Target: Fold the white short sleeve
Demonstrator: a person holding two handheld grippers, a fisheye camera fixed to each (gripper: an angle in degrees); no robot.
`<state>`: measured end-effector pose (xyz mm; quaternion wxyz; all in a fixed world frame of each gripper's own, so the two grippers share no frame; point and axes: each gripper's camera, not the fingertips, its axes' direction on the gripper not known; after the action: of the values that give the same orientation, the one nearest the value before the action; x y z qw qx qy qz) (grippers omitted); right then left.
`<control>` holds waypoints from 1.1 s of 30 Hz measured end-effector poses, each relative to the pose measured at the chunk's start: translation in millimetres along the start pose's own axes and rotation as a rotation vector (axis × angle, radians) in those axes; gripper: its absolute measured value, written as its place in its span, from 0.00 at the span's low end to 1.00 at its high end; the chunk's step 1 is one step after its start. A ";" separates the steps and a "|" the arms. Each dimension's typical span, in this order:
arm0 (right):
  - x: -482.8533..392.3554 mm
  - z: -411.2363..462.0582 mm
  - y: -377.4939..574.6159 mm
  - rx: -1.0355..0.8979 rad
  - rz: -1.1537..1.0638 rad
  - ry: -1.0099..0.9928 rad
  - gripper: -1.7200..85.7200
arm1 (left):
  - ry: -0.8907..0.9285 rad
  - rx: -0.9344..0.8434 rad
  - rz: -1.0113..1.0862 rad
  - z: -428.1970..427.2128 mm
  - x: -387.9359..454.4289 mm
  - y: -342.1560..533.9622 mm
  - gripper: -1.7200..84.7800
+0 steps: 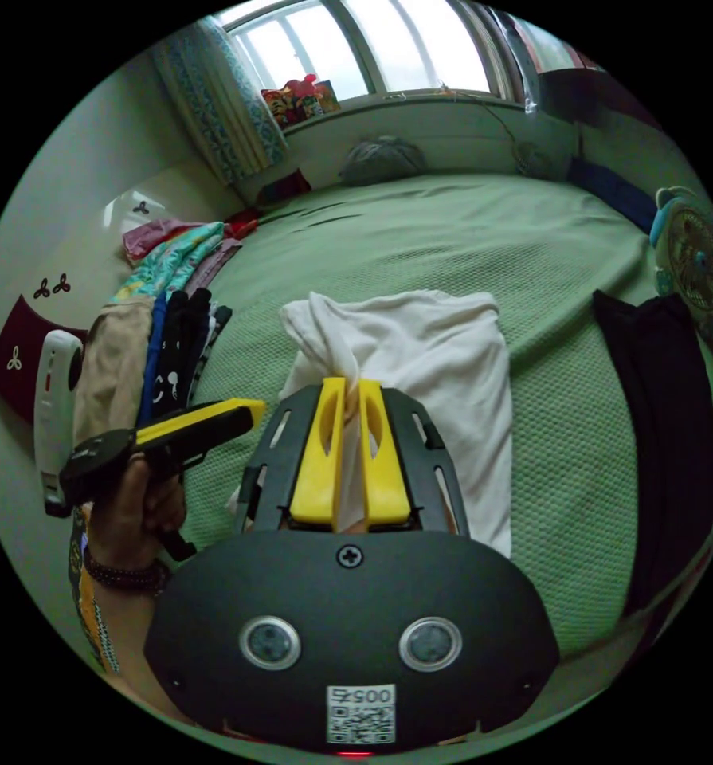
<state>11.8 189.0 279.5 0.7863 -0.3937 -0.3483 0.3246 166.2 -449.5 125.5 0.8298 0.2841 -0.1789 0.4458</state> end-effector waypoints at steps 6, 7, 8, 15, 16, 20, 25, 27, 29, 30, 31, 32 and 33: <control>25.2 -9.5 -1.9 -0.014 0.063 -0.043 0.01 | -0.028 -0.031 0.007 14.7 26.2 -10.1 0.01; 30.1 -9.9 -2.9 -0.024 0.076 -0.056 0.01 | -0.020 -0.019 -0.003 18.7 31.0 -11.9 0.01; 34.0 -10.1 -3.8 -0.032 0.085 -0.063 0.01 | -0.015 -0.026 -0.003 21.1 33.4 -13.4 0.01; 40.1 -14.1 -11.1 -0.067 0.060 -0.058 0.06 | -0.010 -0.141 0.012 46.6 53.0 -28.1 0.01; 41.2 -16.7 -12.6 -0.065 0.057 -0.064 0.06 | -0.001 -0.132 0.016 45.5 55.2 -29.6 0.01; 45.5 -29.3 -19.2 -0.051 0.064 -0.091 0.07 | 0.020 -0.112 0.028 42.7 61.2 -32.7 0.01; 47.1 -54.4 -28.4 0.005 0.028 -0.107 0.08 | 0.034 -0.105 -0.011 48.5 68.7 -35.2 0.01; 46.4 -61.3 -31.7 0.024 0.015 -0.121 0.10 | 0.023 -0.090 -0.009 47.3 72.9 -35.7 0.01; 41.2 -61.7 -39.6 -0.020 -0.027 -0.107 0.12 | 0.011 -0.083 0.002 46.7 77.7 -35.3 0.01; 39.6 -60.7 -41.5 -0.032 -0.036 -0.094 0.13 | -0.005 -0.085 0.011 47.1 80.6 -35.0 0.01; 36.3 -57.7 -45.9 -0.048 -0.054 -0.074 0.14 | -0.022 -0.095 0.020 47.9 83.1 -35.2 0.01; 34.1 -52.4 -51.0 -0.067 -0.064 -0.070 0.15 | -0.027 -0.096 0.025 48.2 84.1 -35.3 0.01; 33.7 -48.8 -53.3 -0.078 -0.063 -0.070 0.15 | -0.032 -0.098 0.032 48.9 85.3 -35.3 0.01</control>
<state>82.0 170.7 312.6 0.7675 -0.4014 -0.4002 0.2994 239.7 -441.5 199.3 0.8326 0.2475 -0.2181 0.4450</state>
